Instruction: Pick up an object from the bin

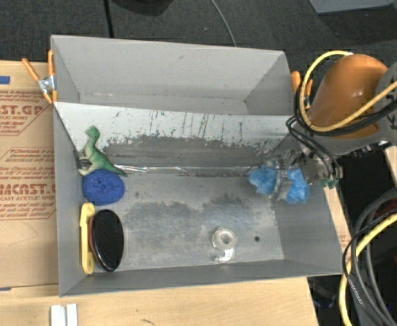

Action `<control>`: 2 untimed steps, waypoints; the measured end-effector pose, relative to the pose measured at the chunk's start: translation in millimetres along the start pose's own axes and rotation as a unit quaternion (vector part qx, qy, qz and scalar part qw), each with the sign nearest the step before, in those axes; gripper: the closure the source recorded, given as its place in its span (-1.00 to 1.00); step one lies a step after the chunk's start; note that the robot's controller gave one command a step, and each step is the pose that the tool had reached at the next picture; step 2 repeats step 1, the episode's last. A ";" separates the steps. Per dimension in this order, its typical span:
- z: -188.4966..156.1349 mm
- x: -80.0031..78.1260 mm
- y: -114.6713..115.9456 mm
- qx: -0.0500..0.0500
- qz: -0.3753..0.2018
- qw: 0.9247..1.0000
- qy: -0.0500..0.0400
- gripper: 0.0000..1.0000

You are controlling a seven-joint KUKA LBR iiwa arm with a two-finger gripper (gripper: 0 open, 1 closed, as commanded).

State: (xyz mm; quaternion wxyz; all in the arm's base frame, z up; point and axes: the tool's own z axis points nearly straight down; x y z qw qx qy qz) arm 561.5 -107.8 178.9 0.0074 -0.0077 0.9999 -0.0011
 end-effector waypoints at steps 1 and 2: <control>-40.7 -0.6 1.0 -0.001 -0.002 1.000 0.004 1.00; -40.7 -0.6 1.0 -0.001 -0.002 1.000 0.004 1.00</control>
Offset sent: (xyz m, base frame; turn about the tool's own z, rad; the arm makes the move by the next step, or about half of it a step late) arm -0.0050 0.0009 0.1084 -0.0372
